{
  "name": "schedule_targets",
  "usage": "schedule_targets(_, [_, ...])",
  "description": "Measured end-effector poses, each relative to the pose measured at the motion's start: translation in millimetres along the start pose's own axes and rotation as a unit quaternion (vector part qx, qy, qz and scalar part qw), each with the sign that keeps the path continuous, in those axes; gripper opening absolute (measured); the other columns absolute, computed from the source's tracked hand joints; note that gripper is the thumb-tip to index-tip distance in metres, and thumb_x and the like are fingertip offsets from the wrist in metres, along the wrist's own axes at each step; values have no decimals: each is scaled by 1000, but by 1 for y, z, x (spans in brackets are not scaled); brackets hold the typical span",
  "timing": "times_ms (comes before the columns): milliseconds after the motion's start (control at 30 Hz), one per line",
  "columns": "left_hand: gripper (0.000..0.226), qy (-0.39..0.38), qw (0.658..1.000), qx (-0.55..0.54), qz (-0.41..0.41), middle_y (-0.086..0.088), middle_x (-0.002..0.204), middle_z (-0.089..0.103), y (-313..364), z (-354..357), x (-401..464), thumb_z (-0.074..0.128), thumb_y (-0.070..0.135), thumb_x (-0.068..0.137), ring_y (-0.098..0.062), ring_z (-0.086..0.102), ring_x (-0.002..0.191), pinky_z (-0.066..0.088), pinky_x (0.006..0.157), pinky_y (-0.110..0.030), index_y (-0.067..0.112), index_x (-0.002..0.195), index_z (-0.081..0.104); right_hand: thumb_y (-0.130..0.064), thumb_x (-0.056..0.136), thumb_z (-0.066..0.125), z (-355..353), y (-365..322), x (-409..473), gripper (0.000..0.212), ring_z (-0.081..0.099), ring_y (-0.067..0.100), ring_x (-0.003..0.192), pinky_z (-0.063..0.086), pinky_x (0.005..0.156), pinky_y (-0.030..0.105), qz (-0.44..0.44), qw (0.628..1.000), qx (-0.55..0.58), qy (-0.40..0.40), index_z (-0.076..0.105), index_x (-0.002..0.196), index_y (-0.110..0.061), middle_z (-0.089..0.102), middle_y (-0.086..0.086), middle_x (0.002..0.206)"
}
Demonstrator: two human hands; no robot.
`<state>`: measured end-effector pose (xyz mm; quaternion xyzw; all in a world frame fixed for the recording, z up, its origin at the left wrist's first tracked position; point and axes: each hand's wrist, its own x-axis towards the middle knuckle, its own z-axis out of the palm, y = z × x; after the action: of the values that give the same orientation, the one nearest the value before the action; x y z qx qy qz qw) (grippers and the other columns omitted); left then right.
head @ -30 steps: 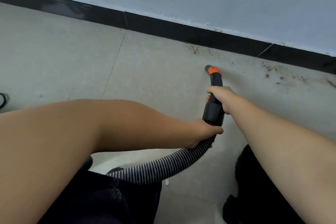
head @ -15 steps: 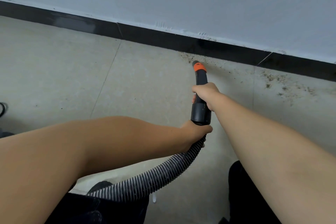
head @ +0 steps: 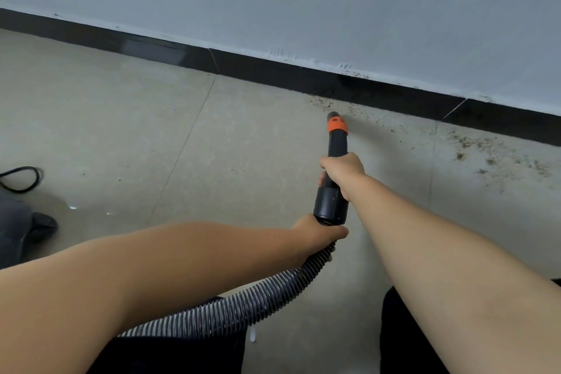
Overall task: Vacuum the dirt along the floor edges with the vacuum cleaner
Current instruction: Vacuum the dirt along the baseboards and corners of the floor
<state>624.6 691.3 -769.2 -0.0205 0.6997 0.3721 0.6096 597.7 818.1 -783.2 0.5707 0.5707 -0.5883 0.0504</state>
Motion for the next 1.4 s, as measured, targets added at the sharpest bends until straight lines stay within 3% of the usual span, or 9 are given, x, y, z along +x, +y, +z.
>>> schedule_targets(167, [24, -41, 999, 16, 6, -6, 70, 51, 12, 31, 9, 65, 15, 87, -16, 51, 56, 50, 50, -24, 9, 105, 50, -6, 80, 57, -40, 11, 10, 17, 56, 20, 43, 50, 52, 28, 13, 998, 36, 49, 49, 96, -7, 57, 6, 54])
schedule_targets(300, [26, -64, 997, 32, 15, -6, 70, 50, 23, 44, 14, 64, 14, 87, -16, 51, 57, 50, 52, -24, 7, 108, 51, -4, 81, 58, -63, 12, 18, 17, 55, 20, 43, 51, 53, 30, 33, 994, 76, 75, 52, 97, -5, 56, 7, 54])
schedule_targets(600, [15, -37, 999, -12, 20, -5, 68, 49, 20, 30, 19, 63, 15, 88, -16, 50, 54, 49, 51, -23, 12, 90, 49, -3, 81, 57, -37, -6, 20, 25, 58, 19, 43, 51, 53, 29, 9, 1000, 17, 19, 49, 105, -5, 59, 8, 59])
schedule_targets(767, [19, 12, 999, -42, 23, -7, 68, 51, 12, 17, 21, 65, 15, 86, -18, 52, 54, 52, 62, -31, 7, 98, 53, -6, 80, 57, -13, -14, 19, 29, 62, 24, 56, 58, 79, 43, -13, 1000, -23, -7, 49, 108, -5, 61, 7, 55])
schedule_targets(1033, [23, 48, 997, -55, 19, -6, 67, 53, 7, 2, 22, 66, 18, 84, -16, 51, 48, 50, 53, -25, 7, 100, 54, -9, 79, 57, 11, -21, 18, 26, 63, 19, 50, 54, 62, 30, -28, 998, -43, -36, 48, 104, -9, 65, 7, 56])
schedule_targets(1100, [21, 41, 998, -46, 17, -6, 67, 52, 10, 2, 23, 66, 18, 85, -16, 51, 48, 49, 53, -24, 8, 99, 54, -8, 79, 57, 6, -21, 18, 27, 62, 20, 49, 55, 62, 32, -19, 999, -24, -29, 48, 104, -9, 64, 7, 58])
schedule_targets(1233, [20, 17, 1000, -12, 18, -6, 68, 52, 12, 10, 25, 64, 16, 84, -18, 51, 52, 49, 58, -27, 9, 99, 52, -7, 81, 56, -12, -12, 20, 21, 56, 17, 38, 44, 44, 21, 1, 1000, 6, 18, 47, 99, -9, 61, 8, 59])
schedule_targets(1400, [31, 1, 999, 22, 29, -6, 68, 52, 24, 22, 30, 64, 16, 84, -18, 50, 51, 47, 58, -27, 6, 111, 53, -7, 81, 57, -36, -6, 28, 18, 56, 20, 44, 50, 53, 29, 15, 996, 70, 58, 50, 98, -7, 58, 7, 57])
